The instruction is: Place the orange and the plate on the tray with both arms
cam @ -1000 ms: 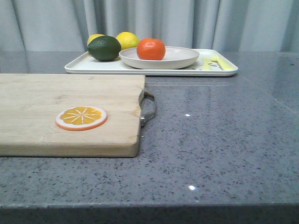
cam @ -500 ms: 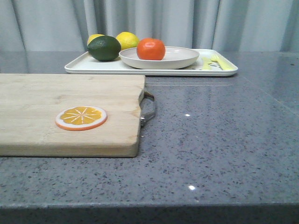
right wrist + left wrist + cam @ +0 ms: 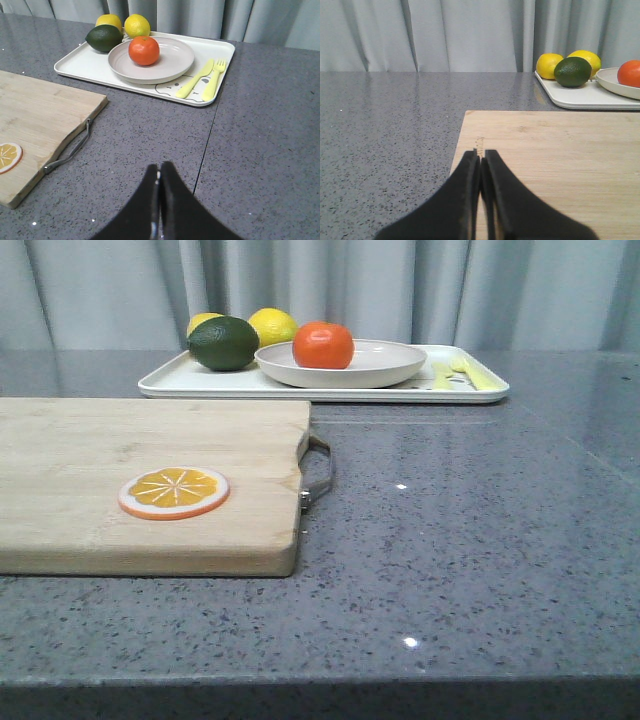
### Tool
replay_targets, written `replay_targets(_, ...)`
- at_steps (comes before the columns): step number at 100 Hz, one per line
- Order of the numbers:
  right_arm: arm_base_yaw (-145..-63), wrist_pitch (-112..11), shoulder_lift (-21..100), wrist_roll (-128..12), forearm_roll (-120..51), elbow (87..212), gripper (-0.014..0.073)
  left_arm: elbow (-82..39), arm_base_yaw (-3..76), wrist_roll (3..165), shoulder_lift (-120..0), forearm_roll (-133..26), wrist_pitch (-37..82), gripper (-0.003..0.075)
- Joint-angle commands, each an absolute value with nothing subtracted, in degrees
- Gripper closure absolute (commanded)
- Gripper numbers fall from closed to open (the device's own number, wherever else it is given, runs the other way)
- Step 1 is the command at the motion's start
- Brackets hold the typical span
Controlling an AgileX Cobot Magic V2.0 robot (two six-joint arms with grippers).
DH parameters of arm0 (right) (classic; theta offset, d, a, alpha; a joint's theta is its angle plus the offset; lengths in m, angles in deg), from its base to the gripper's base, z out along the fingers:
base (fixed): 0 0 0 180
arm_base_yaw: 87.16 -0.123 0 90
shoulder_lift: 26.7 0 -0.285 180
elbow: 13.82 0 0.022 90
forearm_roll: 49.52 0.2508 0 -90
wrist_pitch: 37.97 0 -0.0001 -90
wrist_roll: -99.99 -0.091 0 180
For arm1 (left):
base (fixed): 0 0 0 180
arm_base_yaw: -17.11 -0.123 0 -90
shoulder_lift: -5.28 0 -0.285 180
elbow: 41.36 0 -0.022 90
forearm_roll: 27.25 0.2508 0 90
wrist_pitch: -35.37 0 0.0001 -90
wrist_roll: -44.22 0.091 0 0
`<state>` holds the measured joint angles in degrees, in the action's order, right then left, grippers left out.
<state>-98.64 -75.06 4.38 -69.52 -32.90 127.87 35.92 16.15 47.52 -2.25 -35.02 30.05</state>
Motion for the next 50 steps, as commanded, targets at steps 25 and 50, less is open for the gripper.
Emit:
replay_targets(25, -98.6, -71.0, 4.8, -68.8, -34.2, 129.2, 0.0659, 36.4, 15.9, 47.6, -0.4, -35.0, 33.8, 0.074)
replay_targets(50, -98.6, -68.8, 4.8, -68.8, -34.3, 129.1, 0.0659, 36.4, 15.9, 47.6, -0.4, -35.0, 33.8, 0.074)
